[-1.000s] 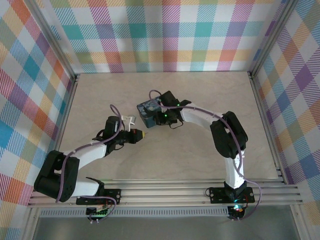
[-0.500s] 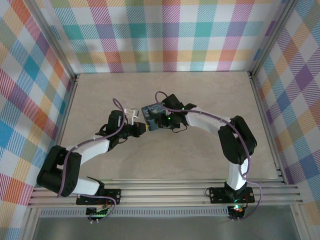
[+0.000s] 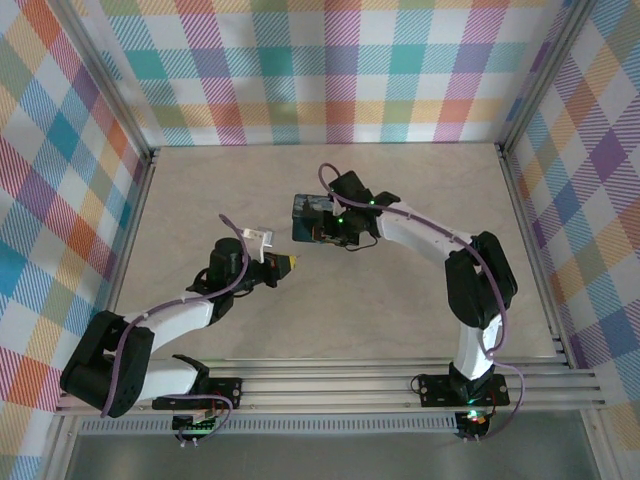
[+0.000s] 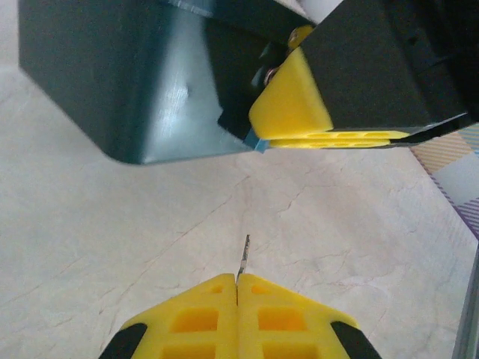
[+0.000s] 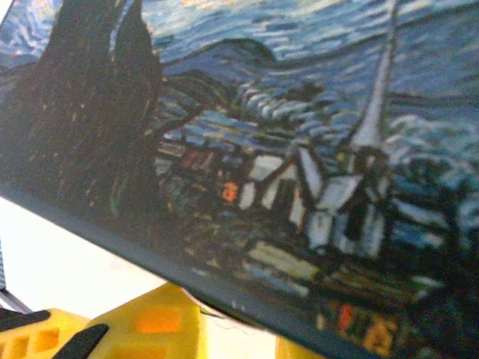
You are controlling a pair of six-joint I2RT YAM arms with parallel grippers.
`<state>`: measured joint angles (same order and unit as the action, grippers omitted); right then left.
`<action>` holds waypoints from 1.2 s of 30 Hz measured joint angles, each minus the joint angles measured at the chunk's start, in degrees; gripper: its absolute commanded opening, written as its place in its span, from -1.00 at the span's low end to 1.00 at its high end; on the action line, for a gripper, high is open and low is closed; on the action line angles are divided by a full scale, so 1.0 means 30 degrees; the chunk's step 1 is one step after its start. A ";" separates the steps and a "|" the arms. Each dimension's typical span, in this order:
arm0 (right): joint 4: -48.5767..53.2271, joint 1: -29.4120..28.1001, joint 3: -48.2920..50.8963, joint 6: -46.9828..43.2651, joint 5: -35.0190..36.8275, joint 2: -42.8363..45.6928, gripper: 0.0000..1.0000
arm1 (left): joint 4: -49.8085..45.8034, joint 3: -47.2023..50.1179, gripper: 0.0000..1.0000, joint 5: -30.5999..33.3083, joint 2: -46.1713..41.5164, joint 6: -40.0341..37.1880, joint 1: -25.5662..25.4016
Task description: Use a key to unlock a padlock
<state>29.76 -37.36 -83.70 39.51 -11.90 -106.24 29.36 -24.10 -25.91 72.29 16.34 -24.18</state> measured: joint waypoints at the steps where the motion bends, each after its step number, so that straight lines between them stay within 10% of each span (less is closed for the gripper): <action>1: 0.0160 0.0102 -0.0044 0.0073 -0.0255 0.0000 -1.00 | 0.0350 0.0029 -1.00 0.0117 0.0000 -0.0051 -0.0087; 36: 0.4692 0.1617 -0.3249 0.1290 -0.3650 -0.0685 -1.00 | 0.8765 0.0051 -1.00 0.4044 0.4233 0.0328 -0.2951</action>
<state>43.83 -32.51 -93.45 43.38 -22.85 -108.29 55.66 -23.94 -13.78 84.99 17.32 -33.04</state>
